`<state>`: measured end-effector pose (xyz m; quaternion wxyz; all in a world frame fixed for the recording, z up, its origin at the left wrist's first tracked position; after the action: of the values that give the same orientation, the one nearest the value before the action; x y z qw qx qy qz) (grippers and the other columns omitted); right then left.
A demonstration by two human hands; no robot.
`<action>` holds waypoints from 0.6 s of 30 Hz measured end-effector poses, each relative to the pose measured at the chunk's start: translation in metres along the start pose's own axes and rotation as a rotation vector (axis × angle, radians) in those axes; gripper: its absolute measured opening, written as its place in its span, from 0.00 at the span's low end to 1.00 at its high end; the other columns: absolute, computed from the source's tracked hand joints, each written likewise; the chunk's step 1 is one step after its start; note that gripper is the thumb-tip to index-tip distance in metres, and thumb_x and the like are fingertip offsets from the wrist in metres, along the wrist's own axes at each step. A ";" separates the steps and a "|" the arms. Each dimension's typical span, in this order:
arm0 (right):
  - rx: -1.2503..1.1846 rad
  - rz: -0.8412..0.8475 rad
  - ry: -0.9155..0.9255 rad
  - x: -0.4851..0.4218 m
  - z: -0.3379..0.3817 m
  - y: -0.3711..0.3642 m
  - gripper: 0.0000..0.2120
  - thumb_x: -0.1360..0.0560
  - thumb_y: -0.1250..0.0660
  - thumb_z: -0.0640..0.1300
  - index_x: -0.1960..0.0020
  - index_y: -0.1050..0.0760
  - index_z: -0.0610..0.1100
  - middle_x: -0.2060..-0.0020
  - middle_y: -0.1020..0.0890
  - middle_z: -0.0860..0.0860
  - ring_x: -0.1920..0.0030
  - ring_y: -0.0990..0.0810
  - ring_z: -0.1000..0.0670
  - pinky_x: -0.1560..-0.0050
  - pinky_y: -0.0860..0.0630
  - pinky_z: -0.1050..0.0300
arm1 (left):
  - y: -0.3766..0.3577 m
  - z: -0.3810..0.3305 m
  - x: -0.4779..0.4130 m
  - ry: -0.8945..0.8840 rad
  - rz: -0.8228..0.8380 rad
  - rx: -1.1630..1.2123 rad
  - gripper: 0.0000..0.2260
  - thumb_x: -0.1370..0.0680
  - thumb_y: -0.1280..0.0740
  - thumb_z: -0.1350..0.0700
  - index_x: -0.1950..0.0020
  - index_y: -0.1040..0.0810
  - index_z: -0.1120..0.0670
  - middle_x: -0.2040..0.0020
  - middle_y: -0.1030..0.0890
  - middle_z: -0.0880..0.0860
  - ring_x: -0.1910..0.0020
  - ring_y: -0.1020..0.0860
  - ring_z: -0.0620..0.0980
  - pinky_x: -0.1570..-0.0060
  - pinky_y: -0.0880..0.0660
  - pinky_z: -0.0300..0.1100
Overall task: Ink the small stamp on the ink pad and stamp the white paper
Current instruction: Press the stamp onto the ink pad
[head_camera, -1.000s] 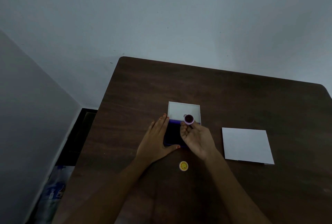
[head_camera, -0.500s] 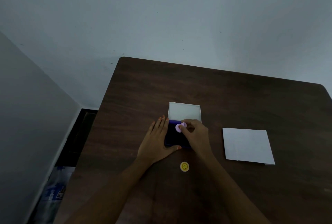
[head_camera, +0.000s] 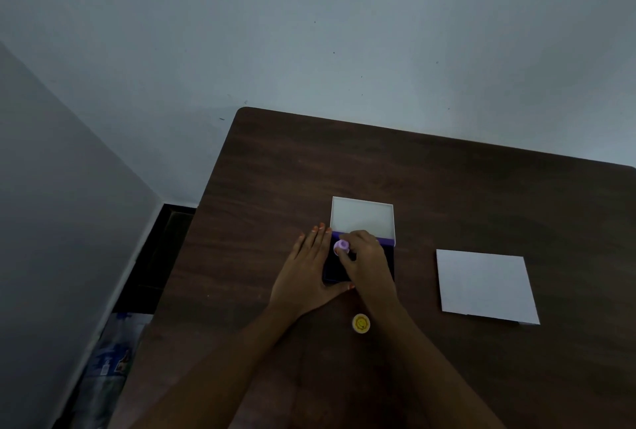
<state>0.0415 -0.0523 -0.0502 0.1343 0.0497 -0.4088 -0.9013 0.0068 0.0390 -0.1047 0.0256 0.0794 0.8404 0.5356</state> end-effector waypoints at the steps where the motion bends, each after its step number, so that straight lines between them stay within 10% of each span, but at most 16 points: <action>1: -0.003 0.000 -0.008 0.001 0.000 -0.002 0.10 0.26 0.37 0.37 0.46 0.25 0.35 0.48 0.21 0.38 0.45 0.25 0.43 0.43 0.31 0.54 | 0.000 0.000 0.000 -0.002 -0.001 -0.008 0.42 0.29 0.42 0.33 0.27 0.56 0.55 0.24 0.53 0.55 0.28 0.60 0.43 0.29 0.62 0.42; 18: -0.060 -0.151 -0.022 0.014 0.002 -0.009 0.12 0.27 0.36 0.35 0.45 0.26 0.34 0.47 0.20 0.37 0.44 0.24 0.42 0.41 0.30 0.53 | 0.001 0.000 0.001 -0.024 -0.014 0.017 0.41 0.29 0.39 0.36 0.27 0.55 0.56 0.24 0.52 0.55 0.28 0.60 0.45 0.30 0.63 0.41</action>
<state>0.0263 -0.0489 -0.0559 0.0628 0.0662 -0.3783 -0.9212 0.0058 0.0394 -0.1035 0.0387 0.0803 0.8449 0.5274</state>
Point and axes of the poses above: each hand's wrist, its own x-axis away from the middle knuckle, its own y-axis out of the back of the hand, z = x × y, the point moved 7 cm from there along -x, towards the middle knuckle
